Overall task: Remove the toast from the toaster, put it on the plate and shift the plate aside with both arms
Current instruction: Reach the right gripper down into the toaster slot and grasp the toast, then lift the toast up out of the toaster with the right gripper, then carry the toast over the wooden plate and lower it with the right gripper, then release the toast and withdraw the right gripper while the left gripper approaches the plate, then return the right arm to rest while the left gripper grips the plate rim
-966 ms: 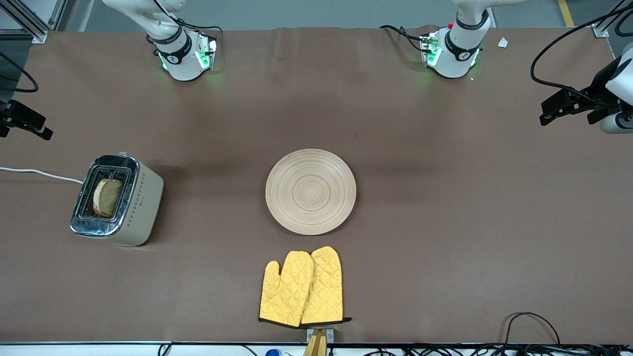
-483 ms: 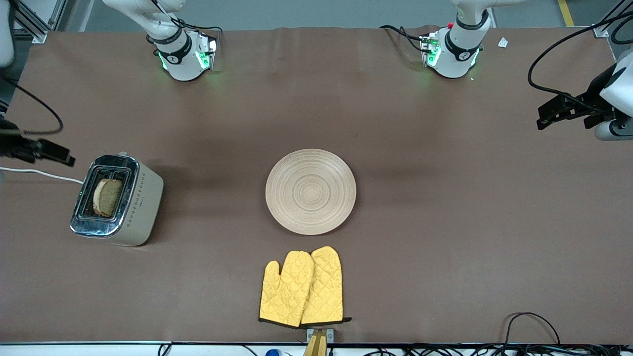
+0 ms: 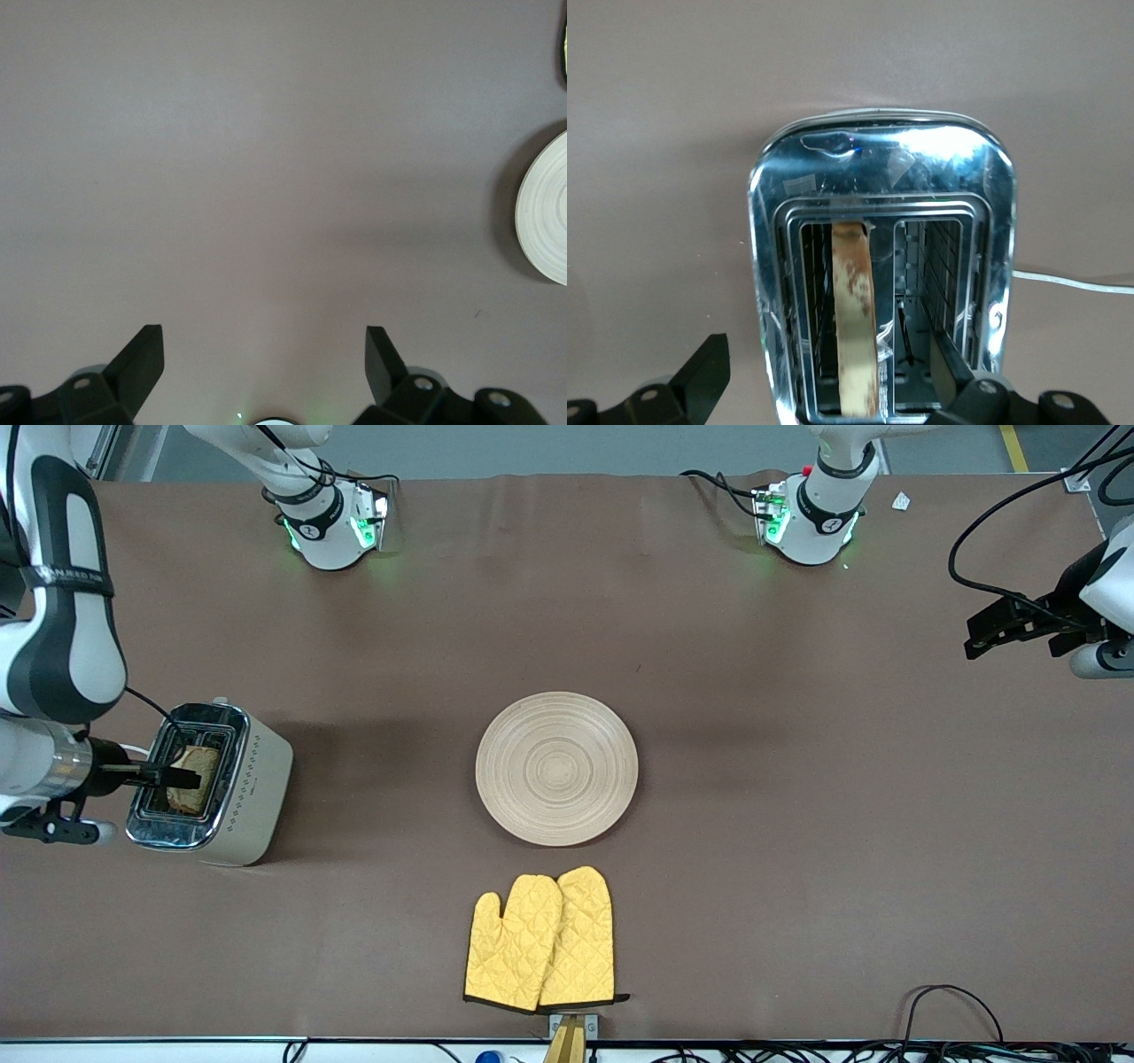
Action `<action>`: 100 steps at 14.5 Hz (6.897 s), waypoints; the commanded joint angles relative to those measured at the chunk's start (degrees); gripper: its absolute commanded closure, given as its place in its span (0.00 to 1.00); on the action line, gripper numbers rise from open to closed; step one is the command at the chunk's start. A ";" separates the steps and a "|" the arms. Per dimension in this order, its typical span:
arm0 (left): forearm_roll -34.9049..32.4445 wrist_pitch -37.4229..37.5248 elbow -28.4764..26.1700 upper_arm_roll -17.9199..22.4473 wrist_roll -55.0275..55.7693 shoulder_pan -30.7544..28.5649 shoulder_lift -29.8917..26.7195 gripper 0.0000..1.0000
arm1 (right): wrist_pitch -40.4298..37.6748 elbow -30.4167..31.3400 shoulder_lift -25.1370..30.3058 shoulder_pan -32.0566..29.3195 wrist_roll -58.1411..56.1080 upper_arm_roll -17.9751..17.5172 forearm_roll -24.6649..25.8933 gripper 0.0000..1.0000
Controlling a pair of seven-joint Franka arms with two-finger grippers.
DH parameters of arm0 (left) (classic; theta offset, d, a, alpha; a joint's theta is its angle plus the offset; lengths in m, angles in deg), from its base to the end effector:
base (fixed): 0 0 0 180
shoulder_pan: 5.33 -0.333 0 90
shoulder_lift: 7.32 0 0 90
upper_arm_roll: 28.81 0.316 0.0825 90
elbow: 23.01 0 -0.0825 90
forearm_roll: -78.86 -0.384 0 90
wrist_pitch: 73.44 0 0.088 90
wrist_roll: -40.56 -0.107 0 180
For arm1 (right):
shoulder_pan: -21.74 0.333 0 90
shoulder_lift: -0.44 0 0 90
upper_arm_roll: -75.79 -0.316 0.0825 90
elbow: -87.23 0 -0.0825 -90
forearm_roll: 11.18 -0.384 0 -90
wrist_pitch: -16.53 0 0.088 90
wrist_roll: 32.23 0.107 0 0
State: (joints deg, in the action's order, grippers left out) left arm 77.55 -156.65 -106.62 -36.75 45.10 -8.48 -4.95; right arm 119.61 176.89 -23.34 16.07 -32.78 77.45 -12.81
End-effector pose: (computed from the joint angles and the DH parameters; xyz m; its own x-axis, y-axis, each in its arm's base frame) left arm 0.5538 -0.0419 0.6436 0.9989 -0.0017 -0.0464 -0.0027 -0.9998 -0.0208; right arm 0.6506 -0.0790 0.3909 0.9762 -0.1221 -0.1795 -0.1270 -0.9918 -0.0161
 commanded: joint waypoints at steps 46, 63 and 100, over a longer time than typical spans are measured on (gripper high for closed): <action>1.48 -0.91 0.72 -3.65 0.38 1.22 2.98 0.00 | 24.54 9.74 -7.69 32.74 11.27 -0.25 -37.17 0.16; 23.18 -32.87 -10.25 -12.53 -6.91 3.85 25.13 0.00 | 10.04 8.34 9.70 32.48 7.58 21.19 -7.01 0.00; 66.18 -62.78 -22.22 -17.55 -44.18 7.81 41.22 0.90 | -15.98 -6.69 21.57 5.49 5.38 -0.25 1.18 0.00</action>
State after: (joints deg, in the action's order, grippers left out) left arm 142.27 -218.51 -128.78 -53.95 2.35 -0.58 36.08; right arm 104.39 170.79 -1.94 22.65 -27.17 78.50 -13.28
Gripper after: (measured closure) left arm 0.846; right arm 0.000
